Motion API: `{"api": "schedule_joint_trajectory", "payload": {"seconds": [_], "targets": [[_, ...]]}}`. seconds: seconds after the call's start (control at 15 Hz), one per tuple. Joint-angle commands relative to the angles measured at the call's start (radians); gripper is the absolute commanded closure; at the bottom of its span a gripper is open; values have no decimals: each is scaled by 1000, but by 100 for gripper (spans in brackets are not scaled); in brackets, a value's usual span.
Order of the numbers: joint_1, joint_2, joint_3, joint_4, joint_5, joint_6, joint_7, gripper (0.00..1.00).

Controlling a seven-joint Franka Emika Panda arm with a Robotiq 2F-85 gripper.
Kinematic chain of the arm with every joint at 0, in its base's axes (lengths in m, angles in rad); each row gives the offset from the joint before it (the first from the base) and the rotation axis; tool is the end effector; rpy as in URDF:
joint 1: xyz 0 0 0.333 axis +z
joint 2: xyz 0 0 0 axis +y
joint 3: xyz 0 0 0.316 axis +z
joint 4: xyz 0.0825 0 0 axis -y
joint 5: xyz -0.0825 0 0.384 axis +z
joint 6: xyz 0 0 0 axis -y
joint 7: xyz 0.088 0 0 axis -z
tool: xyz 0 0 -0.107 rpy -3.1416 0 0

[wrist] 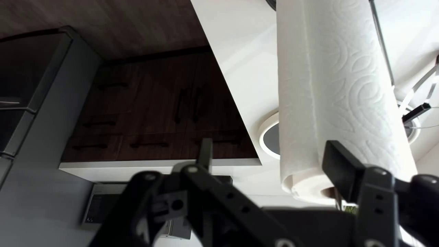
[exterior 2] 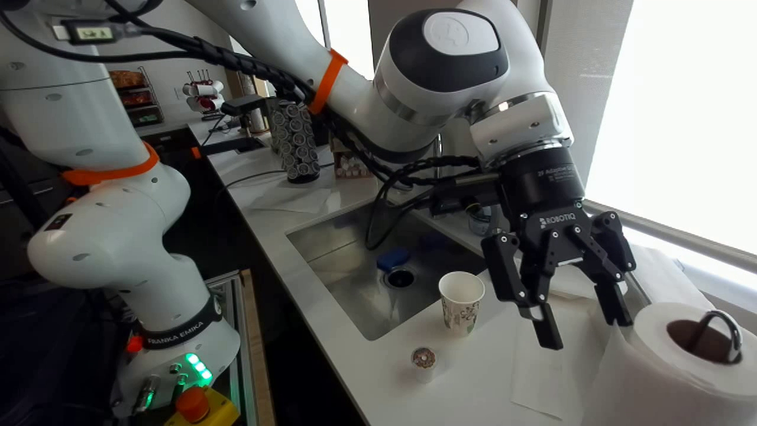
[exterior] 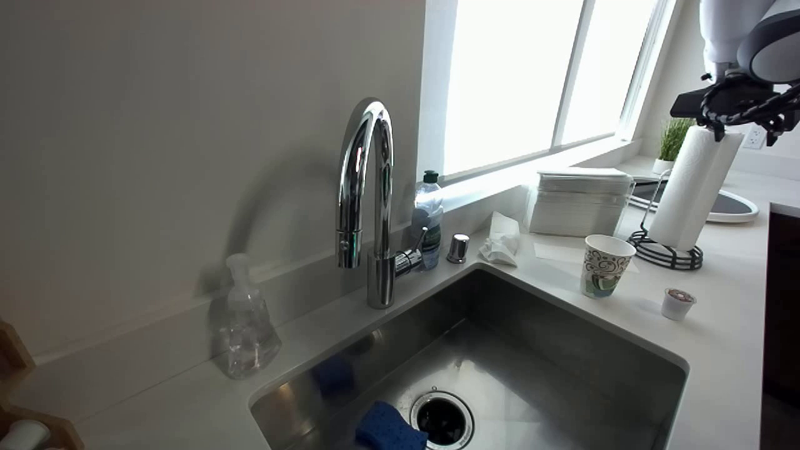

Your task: Cut a piece of paper towel and move it to the left side where another piece of paper towel is

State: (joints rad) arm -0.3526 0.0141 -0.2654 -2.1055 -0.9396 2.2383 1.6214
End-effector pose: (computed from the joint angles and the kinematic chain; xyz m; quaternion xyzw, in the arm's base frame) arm 0.4460 -0.3459 0.4327 0.6205 -0.6877 0.2256 0.3019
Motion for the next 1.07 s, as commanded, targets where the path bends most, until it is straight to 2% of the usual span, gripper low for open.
{"api": "schedule_joint_trajectory", "payload": {"seconds": [0.0,0.07,0.13,0.27,0.4,0.47,0.73,0.8,1.0], "targets": [[12,8,-24,-3,-12,15,22,28],[12,9,-26,-4,-13,15,23,27],[12,10,-27,-4,-16,15,26,33],[12,9,-30,-5,-25,21,33,33],[12,8,-32,-6,-37,26,41,50],[12,7,-33,-7,-43,31,45,66],[13,6,-33,-14,-79,66,65,96],[13,8,-33,-14,-91,78,72,100],[15,17,-32,-16,-110,117,75,100]]}}
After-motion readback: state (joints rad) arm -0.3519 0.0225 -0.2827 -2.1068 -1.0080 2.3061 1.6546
